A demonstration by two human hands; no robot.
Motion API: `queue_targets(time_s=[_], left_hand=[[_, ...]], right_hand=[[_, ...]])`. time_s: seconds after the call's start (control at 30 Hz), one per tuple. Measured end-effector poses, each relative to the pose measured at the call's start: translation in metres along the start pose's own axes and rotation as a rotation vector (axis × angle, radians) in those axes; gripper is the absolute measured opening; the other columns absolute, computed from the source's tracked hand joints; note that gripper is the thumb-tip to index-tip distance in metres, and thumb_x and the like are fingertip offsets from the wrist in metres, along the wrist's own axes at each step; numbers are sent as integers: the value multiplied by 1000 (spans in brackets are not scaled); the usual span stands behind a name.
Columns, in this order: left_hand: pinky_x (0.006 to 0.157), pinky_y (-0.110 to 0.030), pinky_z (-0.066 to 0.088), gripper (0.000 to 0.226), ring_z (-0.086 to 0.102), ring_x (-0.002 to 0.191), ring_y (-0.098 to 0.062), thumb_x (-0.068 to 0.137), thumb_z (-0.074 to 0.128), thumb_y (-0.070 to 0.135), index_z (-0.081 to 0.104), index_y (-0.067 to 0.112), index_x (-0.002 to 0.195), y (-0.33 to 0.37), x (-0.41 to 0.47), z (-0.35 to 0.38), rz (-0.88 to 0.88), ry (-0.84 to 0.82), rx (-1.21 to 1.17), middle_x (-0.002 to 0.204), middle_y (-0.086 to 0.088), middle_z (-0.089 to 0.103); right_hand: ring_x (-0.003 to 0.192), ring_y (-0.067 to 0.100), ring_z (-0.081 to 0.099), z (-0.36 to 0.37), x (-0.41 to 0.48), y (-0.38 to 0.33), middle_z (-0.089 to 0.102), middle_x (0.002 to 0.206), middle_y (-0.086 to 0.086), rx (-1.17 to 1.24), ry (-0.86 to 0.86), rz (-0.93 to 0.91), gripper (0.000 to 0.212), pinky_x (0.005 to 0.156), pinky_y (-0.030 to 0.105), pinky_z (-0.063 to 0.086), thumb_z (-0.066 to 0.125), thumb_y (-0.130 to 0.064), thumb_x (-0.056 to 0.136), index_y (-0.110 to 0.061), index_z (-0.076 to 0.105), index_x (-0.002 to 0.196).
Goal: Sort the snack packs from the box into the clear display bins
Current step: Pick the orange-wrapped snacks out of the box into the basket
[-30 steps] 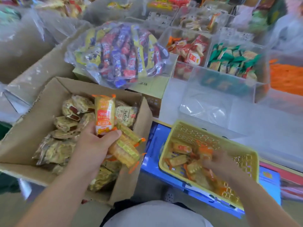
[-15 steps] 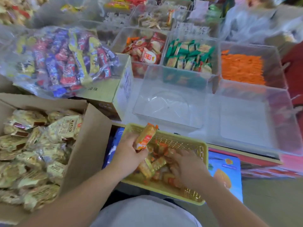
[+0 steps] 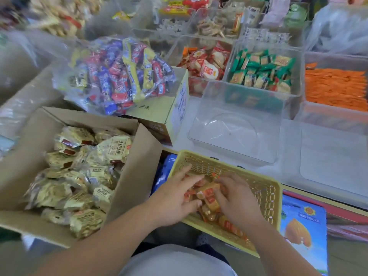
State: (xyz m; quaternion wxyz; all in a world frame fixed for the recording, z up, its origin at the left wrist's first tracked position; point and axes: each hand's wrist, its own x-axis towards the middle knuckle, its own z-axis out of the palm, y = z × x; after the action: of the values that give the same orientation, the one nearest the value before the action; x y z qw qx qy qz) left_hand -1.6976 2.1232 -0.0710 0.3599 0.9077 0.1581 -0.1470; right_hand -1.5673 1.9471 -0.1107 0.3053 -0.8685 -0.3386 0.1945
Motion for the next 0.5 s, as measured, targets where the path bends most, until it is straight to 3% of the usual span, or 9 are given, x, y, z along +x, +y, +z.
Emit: queue_targets(time_s=[0.1,0.17,0.23,0.3,0.4,0.5], left_hand=[[116,-10,17,51,29,144,-2,96,67,40,55,32,145,-10,-36,-31,36,226,-4,157,13,38],[105,-1,17,45,40,130,0,92,69,38,66,23,134,-30,-62,-54,23,383,10,138,15,50],[103,-6,28,43,46,123,-1,89,68,40,67,25,129,-63,-84,-78,-49,502,9,131,16,52],[103,-19,39,42,48,123,-3,92,72,40,63,30,132,-106,-101,-100,-149,549,17,131,15,53],[106,-34,43,56,47,131,-15,89,74,45,54,33,140,-176,-120,-131,-319,519,45,138,9,51],[111,-42,44,77,49,134,-23,85,70,60,43,29,150,-243,-131,-156,-496,402,66,149,-2,45]], right_hand=[[110,16,58,20,8,-41,62,117,-6,95,10,-103,22,97,31,45,71,-22,89,-21,72,111],[108,8,55,34,12,-73,60,114,-12,127,6,-166,20,97,17,40,70,-26,90,-24,72,109],[109,2,53,49,15,-106,56,114,-18,173,-23,-194,22,96,6,33,70,-29,90,-28,71,112],[112,-2,54,64,18,-140,55,118,-22,200,-87,-205,24,96,12,40,67,-34,92,-32,68,115],[111,-2,55,86,17,-193,54,116,-27,277,-139,-211,26,92,14,46,58,-48,90,-40,63,115],[118,-8,52,116,15,-239,53,124,-31,333,-184,-102,45,96,11,44,52,-64,85,-43,59,124]])
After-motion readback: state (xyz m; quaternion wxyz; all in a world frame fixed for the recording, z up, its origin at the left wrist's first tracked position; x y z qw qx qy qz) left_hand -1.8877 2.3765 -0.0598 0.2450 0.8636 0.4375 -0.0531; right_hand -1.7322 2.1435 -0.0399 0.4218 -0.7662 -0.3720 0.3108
